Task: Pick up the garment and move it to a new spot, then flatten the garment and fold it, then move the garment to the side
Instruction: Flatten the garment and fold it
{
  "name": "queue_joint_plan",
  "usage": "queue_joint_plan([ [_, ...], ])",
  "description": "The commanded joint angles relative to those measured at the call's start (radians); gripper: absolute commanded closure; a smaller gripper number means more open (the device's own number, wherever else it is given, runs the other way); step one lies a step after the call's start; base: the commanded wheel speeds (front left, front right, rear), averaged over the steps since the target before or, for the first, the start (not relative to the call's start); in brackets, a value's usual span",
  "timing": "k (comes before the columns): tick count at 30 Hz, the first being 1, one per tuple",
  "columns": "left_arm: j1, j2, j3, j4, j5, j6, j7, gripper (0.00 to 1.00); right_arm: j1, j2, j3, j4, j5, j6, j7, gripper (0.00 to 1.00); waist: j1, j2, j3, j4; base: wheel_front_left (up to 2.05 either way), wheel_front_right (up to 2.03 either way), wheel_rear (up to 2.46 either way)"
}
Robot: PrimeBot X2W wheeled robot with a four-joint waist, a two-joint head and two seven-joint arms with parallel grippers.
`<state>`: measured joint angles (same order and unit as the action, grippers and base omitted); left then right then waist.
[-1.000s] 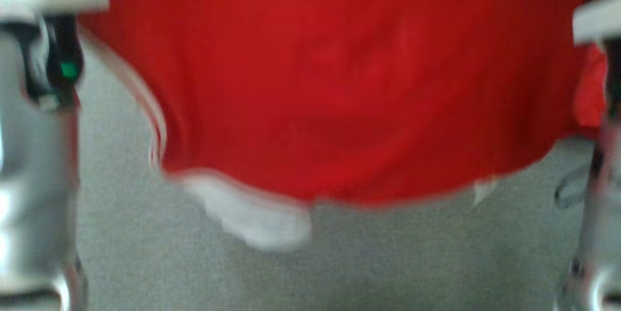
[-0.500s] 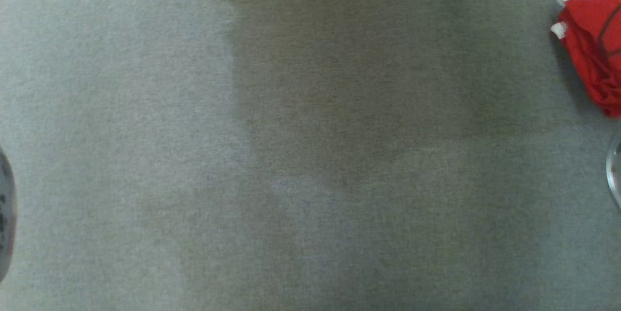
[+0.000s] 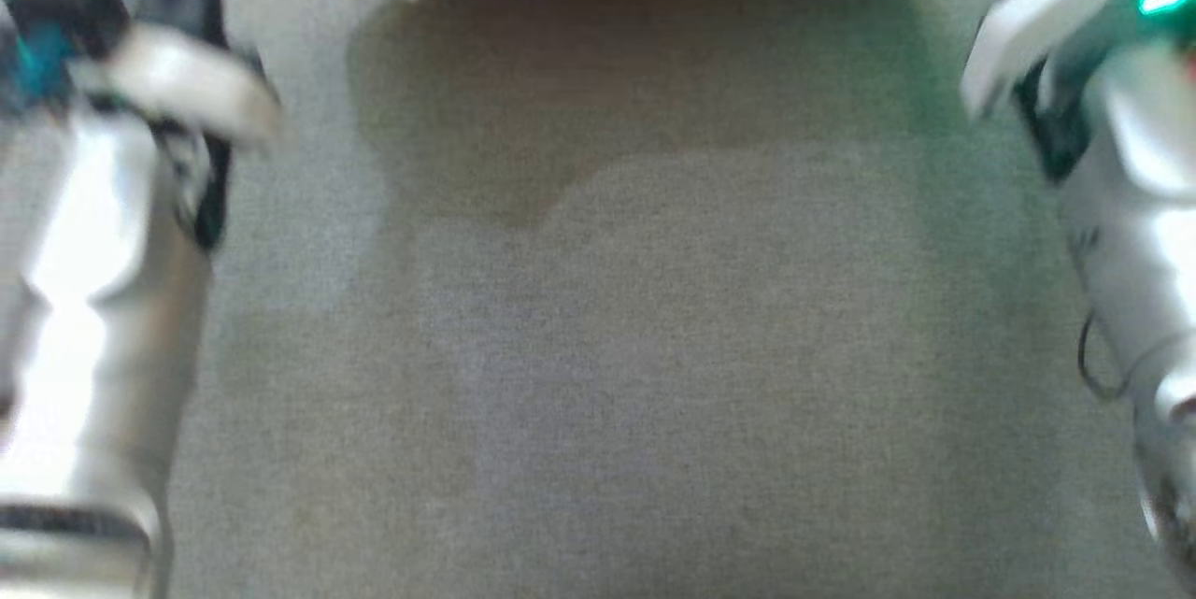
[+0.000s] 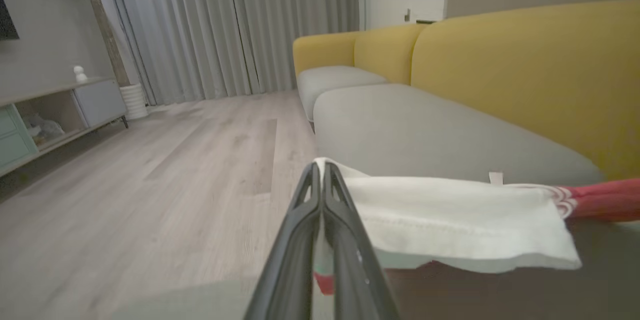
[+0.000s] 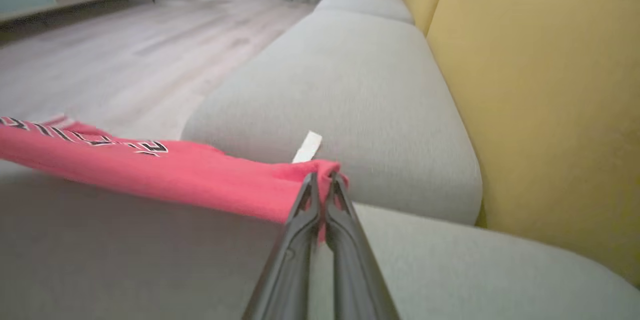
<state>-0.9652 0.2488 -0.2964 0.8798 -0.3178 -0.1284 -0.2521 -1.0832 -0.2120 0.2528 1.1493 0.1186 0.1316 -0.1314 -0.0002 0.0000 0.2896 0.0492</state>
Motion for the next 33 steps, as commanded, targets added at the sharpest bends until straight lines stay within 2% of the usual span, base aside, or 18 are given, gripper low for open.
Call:
queue_joint_plan([
  [1, 0.021, 0.059, 0.007, -0.051, -0.016, -0.002, -0.009, 1.0, 0.019, -0.013, 0.054, -0.013, 0.028, -0.001, 0.023, 1.0, 0.0002, 0.0, -0.034, -0.001, 0.0, 0.0, 0.0],
  [2, 0.021, 0.059, 0.007, -0.051, -0.016, -0.002, -0.009, 1.0, 0.019, -0.013, 0.054, -0.013, 0.028, -0.001, 0.023, 1.0, 0.0002, 0.0, -0.034, -0.001, 0.0, 0.0, 0.0],
  [9, 0.238, 0.107, -0.083, -0.151, -0.065, -0.002, -0.01, 1.0, 0.174, -0.085, 0.264, -0.038, 0.161, -0.001, 0.111, 1.0, 0.0002, 0.0, -0.124, 0.004, 0.0, 0.0, 0.0],
  [19, 0.467, 0.2, -0.13, -0.345, -0.091, 0.004, 0.068, 1.0, 0.371, -0.238, 0.486, -0.244, 0.432, -0.001, 0.265, 1.0, 0.0002, 0.0, -0.245, -0.011, 0.0, 0.0, 0.0],
  [26, 0.656, 0.28, -0.127, -0.561, -0.116, 0.051, 0.171, 1.0, 0.475, -0.342, 0.581, -0.421, 0.588, -0.001, 0.371, 1.0, 0.0002, 0.0, -0.31, -0.028, 0.0, 0.0, 0.0],
  [33, 0.795, 0.352, -0.116, -0.793, -0.124, 0.114, 0.261, 1.0, 0.523, -0.428, 0.593, -0.561, 0.678, -0.001, 0.448, 1.0, 0.0002, 0.0, -0.32, -0.04, 0.0, 0.0, 0.0],
])
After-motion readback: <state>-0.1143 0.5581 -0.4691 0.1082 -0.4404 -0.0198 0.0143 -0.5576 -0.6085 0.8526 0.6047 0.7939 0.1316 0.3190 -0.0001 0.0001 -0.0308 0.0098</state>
